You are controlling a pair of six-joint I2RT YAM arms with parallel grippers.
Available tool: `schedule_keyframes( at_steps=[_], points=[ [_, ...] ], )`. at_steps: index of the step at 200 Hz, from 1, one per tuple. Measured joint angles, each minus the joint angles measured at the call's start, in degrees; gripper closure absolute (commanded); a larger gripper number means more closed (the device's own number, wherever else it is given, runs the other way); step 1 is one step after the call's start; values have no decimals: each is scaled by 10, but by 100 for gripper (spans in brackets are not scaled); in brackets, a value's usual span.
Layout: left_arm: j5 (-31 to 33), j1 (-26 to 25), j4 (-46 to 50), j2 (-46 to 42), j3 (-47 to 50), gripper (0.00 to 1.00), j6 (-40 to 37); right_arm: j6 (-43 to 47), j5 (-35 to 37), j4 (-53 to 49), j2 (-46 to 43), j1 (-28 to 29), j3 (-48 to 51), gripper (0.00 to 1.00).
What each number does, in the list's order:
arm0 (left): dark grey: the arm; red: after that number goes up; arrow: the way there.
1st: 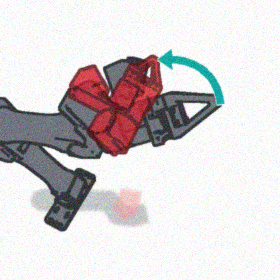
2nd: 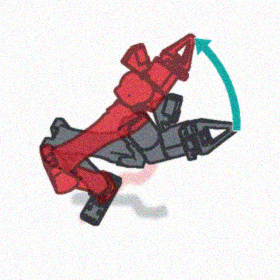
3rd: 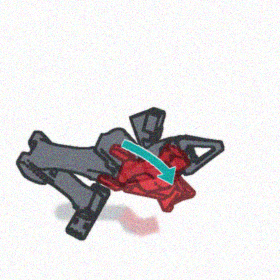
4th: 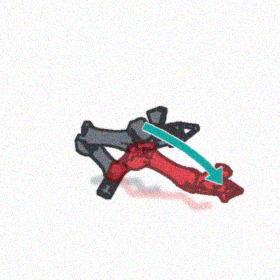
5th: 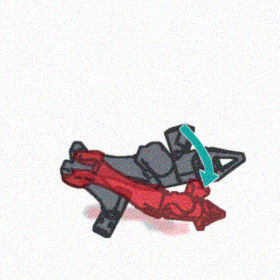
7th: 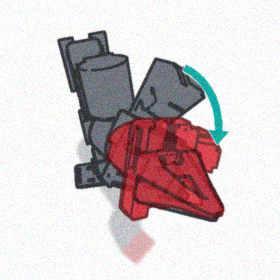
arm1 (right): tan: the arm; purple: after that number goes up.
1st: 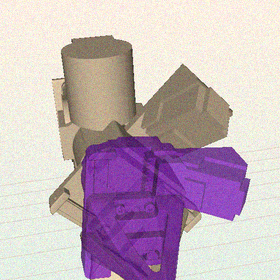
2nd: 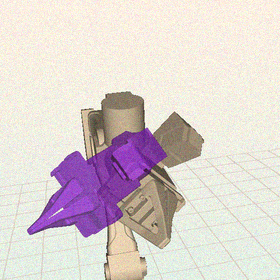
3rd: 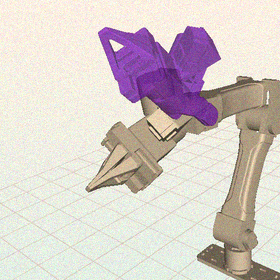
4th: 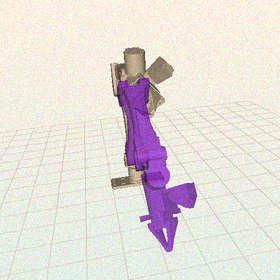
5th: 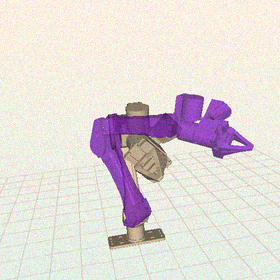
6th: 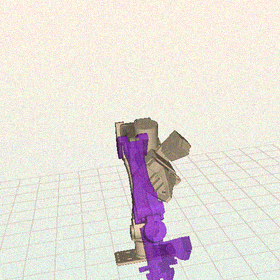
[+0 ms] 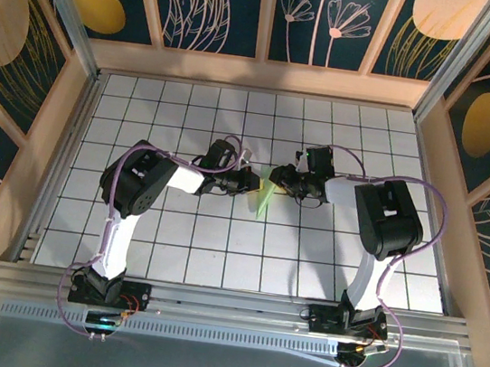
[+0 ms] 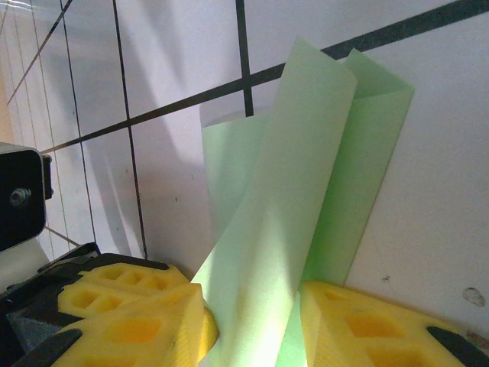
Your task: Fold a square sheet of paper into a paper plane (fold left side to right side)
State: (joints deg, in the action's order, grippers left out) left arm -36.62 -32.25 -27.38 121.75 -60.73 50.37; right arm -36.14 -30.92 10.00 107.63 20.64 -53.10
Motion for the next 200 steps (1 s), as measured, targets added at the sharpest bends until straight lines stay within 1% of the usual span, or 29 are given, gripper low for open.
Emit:
schedule_keyframes(
  at_steps=[66,103,200],
  points=[
    [3,0,11,-2,-4,100,-11,0,0,-1,0,0,0,61],
    [5,0,17,-2,-6,100,-13,0,0,0,0,0,0,64],
    [9,-1,45,-2,-19,100,-22,-3,10,1,-4,1,0,64]
  ],
)
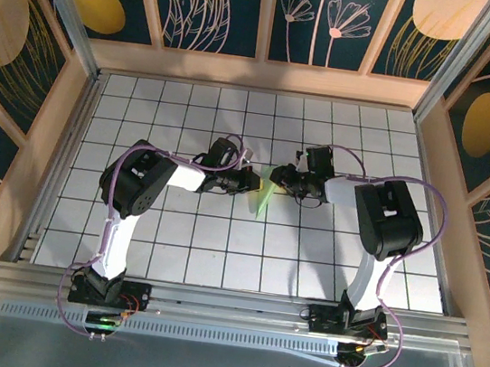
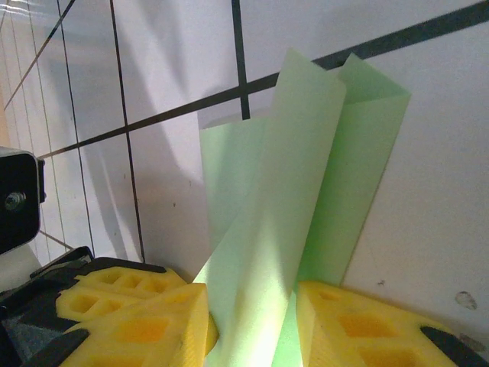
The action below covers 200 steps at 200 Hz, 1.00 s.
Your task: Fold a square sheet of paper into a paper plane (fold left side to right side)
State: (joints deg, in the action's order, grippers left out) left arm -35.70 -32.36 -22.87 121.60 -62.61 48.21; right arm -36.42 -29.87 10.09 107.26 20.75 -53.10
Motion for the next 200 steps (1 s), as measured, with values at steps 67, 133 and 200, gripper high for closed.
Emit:
schedule_keyframes(
  at_steps=[67,133,200],
  points=[
    [2,0,10,0,-5,100,0,0,8,-5,-13,0,0,62],
    [4,-1,15,0,-6,100,0,17,17,-26,-43,-4,0,88],
    [20,-4,24,-4,-7,100,0,20,13,-22,-20,-4,-13,98]
  ],
)
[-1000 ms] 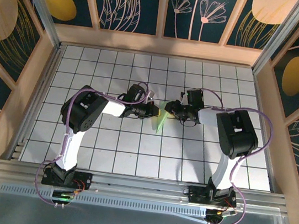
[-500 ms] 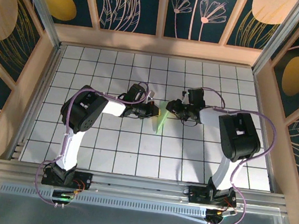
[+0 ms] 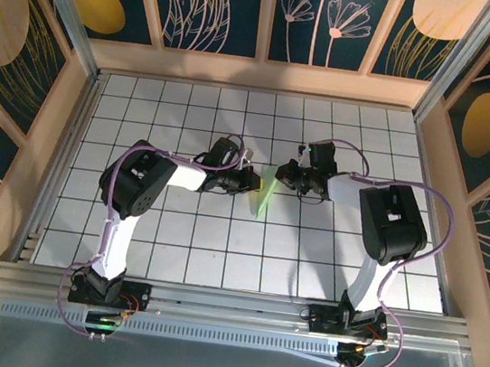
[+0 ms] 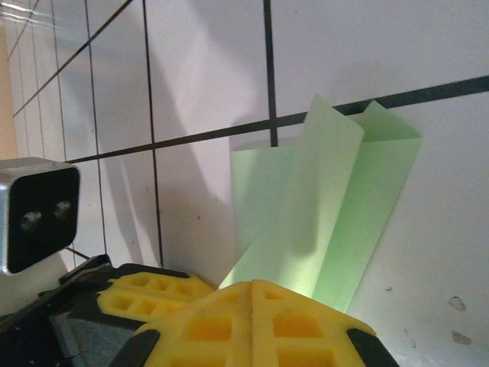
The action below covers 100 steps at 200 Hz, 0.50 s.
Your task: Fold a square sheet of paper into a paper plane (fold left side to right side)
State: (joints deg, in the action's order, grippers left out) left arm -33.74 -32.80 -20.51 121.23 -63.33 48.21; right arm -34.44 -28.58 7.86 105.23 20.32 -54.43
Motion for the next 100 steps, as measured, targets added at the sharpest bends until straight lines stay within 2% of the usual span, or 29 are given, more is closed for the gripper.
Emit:
schedule_keyframes(
  at_steps=[100],
  points=[
    [14,-3,8,-3,-1,100,0,0,2,0,24,0,-2,99]
  ],
)
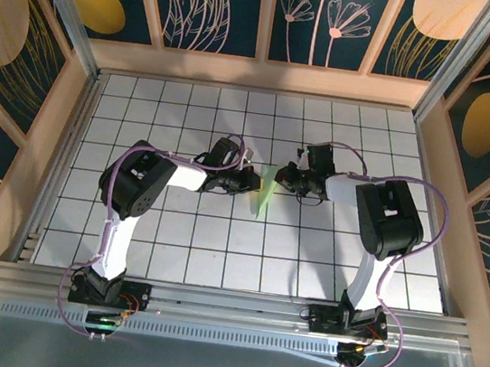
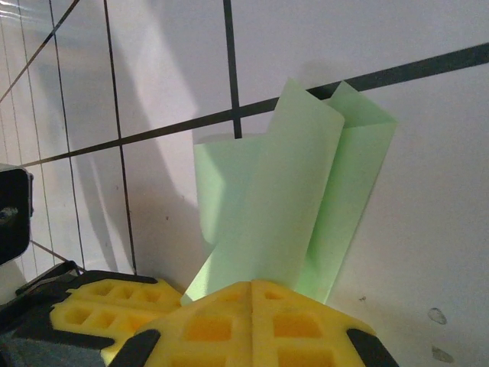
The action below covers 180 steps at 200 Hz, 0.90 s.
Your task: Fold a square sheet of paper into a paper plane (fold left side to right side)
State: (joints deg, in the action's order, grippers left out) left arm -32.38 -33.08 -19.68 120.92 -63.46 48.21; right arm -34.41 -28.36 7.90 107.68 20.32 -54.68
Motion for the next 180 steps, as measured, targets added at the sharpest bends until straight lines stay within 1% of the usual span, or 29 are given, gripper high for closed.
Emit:
schedule_keyframes(
  at_steps=[180],
  points=[
    [3,0,15,0,-7,100,0,11,19,-19,9,0,-1,99]
  ],
)
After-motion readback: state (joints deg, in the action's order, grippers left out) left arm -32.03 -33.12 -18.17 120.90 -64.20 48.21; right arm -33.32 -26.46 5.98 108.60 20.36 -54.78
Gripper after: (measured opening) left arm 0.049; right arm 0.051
